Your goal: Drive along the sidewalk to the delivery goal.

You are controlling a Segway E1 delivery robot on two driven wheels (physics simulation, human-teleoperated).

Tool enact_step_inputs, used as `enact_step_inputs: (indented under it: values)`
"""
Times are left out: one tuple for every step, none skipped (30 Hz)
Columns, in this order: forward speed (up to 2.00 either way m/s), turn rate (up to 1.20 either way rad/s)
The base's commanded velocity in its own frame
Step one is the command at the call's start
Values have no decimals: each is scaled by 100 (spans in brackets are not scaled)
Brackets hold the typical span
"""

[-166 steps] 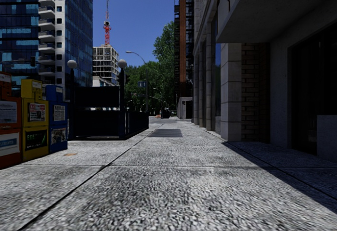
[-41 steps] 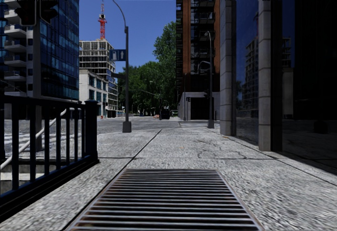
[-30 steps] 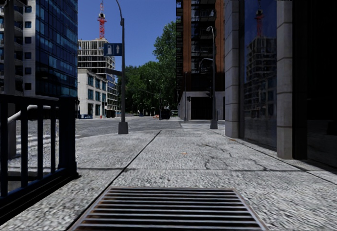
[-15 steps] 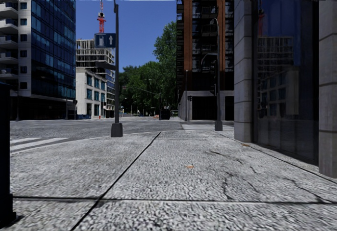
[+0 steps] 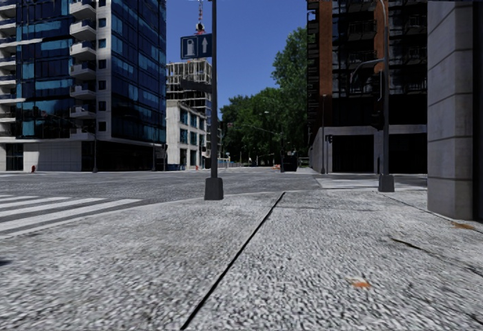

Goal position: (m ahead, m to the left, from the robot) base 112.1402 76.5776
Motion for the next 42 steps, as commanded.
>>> enact_step_inputs:
  values:
    - [196, 67]
    - [196, 67]
    - [196, 67]
    - [196, 67]
    - [196, 67]
    - [196, 67]
    - [196, 67]
    - [196, 67]
    - [196, 67]
    - [196, 67]
    - [196, 67]
    - [196, 67]
    - [196, 67]
    - [196, 67]
    - [196, 67]
    - [196, 67]
    - [196, 67]
    - [196, 67]
    - [196, 67]
    - [196, 67]
    - [196, 67]
    - [196, 67]
    - [196, 67]
    - [196, 67]
    - [196, 67]
    - [196, 67]
    - [196, 67]
    - [196, 67]
    - [196, 67]
    - [196, 67]
    - [196, 67]
    - [196, 67]
    - [196, 67]
    - [196, 61]
    - [196, 61]
    - [196, 59]
    - [196, 59]
    - [197, 60]
    - [197, 60]
    - [197, 62]
    - [197, 62]
    - [197, 62]
